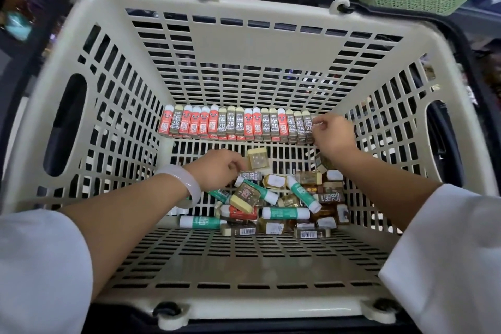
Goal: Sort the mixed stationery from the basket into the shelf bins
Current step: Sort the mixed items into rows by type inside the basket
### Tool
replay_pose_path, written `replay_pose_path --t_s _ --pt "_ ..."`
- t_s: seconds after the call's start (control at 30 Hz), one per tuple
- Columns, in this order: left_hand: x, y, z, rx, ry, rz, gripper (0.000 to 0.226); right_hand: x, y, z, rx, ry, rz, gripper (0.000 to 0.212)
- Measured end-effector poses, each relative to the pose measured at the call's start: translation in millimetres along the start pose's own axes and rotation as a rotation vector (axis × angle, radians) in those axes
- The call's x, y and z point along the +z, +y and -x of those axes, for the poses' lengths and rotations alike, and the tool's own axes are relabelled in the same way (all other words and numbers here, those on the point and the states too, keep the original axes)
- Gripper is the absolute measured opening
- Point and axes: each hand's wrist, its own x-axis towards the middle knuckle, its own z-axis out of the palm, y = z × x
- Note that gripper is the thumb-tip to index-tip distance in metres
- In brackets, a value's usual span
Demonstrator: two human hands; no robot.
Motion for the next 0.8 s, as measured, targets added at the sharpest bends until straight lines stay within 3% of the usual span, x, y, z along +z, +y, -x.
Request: replay_pose_path --t_s 0.07,0.1,0.2,0.27,0.4,0.5,0.67,0.8 --pt "-1.1 -0.2 -0.8 -0.024 0.015 0.036 0.028 0.3 -10.3 10.0 -0.207 0.09 0.124 0.023" --pt "-1.4 -0.5 -1.2 -0.03 0.027 0.057 0.027 2.8 -16.6 16.5 -0.346 0.051 0.158 0.02" --pt "-3.4 -0.3 -2.0 -0.04 0.101 0.079 0.023 17.7 -31.6 41.5 -0.701 -0.311 0.29 0.015" --pt "-5.1 -0.2 -3.9 -0.043 0.132 0.093 0.024 28.9 -35.4 51.0 -0.829 -0.42 0.41 0.017" --pt "-9.7 0.7 -5.8 -0.04 0.157 0.138 0.022 41.6 -43.6 54.7 -0.926 -0.376 0.531 0.025" --pt "-13.9 -0.2 -5.7 -0.026 0.143 -0.035 0.021 47.6 -48.9 57.7 -0.927 -0.398 0.663 0.034" --pt "-14.0 -6.8 -1.4 -0.067 -0.242 -0.435 0.024 49.6 -59.7 58.6 -0.888 -0.381 0.795 0.03" --pt "-10.5 -7.2 2.9 -0.022 -0.338 -0.527 0.02 59.1 -63.3 61.6 -0.78 -0.401 0.725 0.02"
